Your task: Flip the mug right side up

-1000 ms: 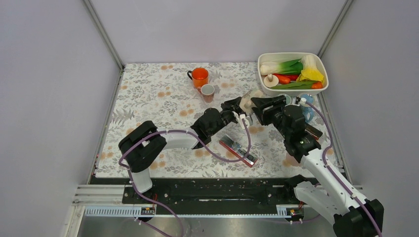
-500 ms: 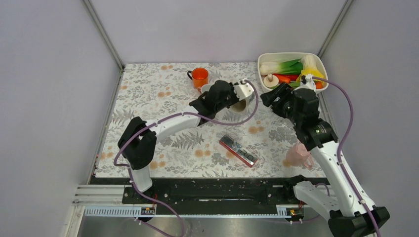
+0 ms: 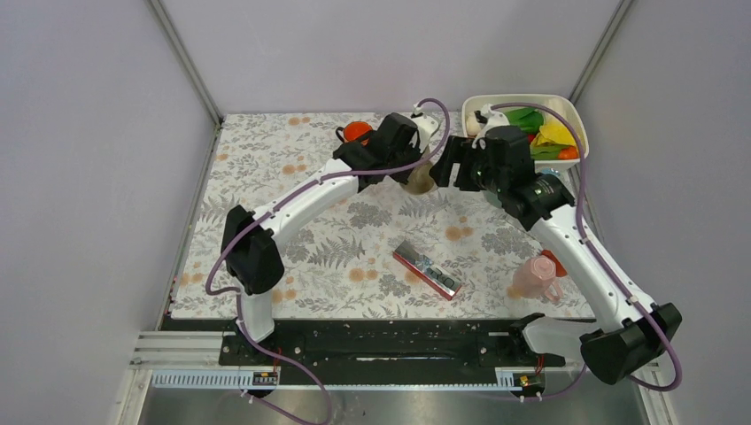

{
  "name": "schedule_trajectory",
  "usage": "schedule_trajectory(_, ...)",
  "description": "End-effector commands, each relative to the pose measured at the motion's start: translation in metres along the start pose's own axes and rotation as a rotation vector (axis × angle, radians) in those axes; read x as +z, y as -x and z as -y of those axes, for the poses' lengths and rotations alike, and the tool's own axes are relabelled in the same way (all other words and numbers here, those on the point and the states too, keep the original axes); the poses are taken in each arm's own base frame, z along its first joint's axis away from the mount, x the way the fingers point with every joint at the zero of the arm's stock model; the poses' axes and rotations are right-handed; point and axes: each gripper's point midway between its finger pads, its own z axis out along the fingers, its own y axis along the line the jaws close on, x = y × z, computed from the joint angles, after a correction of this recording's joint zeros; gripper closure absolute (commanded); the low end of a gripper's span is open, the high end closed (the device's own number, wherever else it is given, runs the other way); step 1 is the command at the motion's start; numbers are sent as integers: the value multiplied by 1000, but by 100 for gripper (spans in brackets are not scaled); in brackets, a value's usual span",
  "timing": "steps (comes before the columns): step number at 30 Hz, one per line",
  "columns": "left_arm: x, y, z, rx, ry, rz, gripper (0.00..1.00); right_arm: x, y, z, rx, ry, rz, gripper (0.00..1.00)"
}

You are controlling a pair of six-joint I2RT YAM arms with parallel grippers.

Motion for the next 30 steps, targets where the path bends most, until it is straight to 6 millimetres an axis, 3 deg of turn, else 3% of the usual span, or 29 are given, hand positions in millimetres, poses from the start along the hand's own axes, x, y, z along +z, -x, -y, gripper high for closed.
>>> schedule_trajectory(1, -27, 47, -2, -180, -19, 96, 100, 6, 5, -21, -105, 41, 12, 19)
schedule_trajectory(8, -32, 58, -1, -243, -56, 99, 100, 40, -8, 8, -173, -128, -40, 25)
schedule_trajectory(14, -41, 67, 3, -263, -88, 113, 100, 74, 2, 10, -183, -188, -49, 40)
schedule_trajectory(16, -42, 72, 3, -256, -93, 131, 100, 87, 2, 12, -200, -204, -65, 50)
schedule_trajectory(20, -47, 89, -6, -235, -73, 191, 100, 98, 1, 22, -215, -270, -91, 94)
schedule_trajectory(23, -46, 90, -15, -234, -63, 195, 100, 98, 9, 25, -225, -297, -75, 100)
schedule_trajectory(30, -55, 89, -33, -203, -66, 203, 37, 110, 42, 25, -215, -297, -20, 100)
